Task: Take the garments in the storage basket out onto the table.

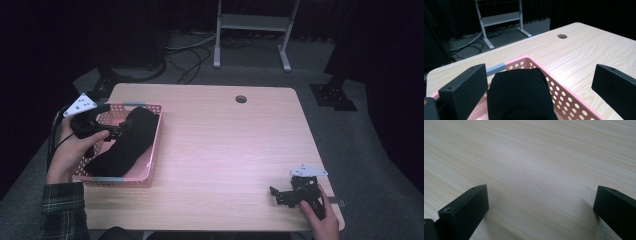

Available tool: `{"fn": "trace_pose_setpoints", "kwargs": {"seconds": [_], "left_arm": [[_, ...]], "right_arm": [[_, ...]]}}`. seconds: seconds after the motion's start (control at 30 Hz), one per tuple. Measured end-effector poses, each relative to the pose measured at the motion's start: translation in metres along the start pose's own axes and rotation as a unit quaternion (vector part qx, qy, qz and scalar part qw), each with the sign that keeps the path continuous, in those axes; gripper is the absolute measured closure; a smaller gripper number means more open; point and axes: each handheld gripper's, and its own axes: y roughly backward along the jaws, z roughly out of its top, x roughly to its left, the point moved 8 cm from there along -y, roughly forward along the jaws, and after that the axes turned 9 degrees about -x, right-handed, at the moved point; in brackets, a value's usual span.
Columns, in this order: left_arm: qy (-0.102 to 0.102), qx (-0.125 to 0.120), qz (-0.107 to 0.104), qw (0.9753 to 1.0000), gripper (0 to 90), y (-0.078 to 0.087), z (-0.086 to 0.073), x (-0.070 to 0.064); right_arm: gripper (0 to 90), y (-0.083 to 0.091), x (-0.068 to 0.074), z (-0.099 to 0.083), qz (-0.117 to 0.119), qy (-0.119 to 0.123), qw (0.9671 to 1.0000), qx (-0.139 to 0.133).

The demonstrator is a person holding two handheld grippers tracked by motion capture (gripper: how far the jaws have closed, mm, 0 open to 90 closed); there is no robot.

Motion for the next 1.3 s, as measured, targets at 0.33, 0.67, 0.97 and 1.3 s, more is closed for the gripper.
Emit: {"fn": "trace_pose_setpoints", "kwargs": {"seconds": [0.33, 0.67, 0.97, 1.3], "left_arm": [[0.003, 0.032, 0.007, 0.9995, 0.0, -0.007, -0.014, 0.002], [0.007, 0.061, 0.001, 0.9981, 0.0, -0.01, -0.025, 0.001], [0.005, 0.083, 0.002, 0.9965, 0.0, -0.015, -0.034, 0.001], [0.001, 0.112, 0.004, 0.9937, 0.0, -0.019, -0.044, -0.001]], "right_arm": [[0.0, 0.0, 0.0, 0.0, 0.0, 0.0, 1.0, 0.0], [0.0, 0.0, 0.0, 0.0, 0.0, 0.0, 1.0, 0.0], [0.0, 0.0, 0.0, 0.0, 0.0, 0.0, 1.0, 0.0], [0.0, 0.0, 0.0, 0.0, 0.0, 0.0, 1.0, 0.0]]}}
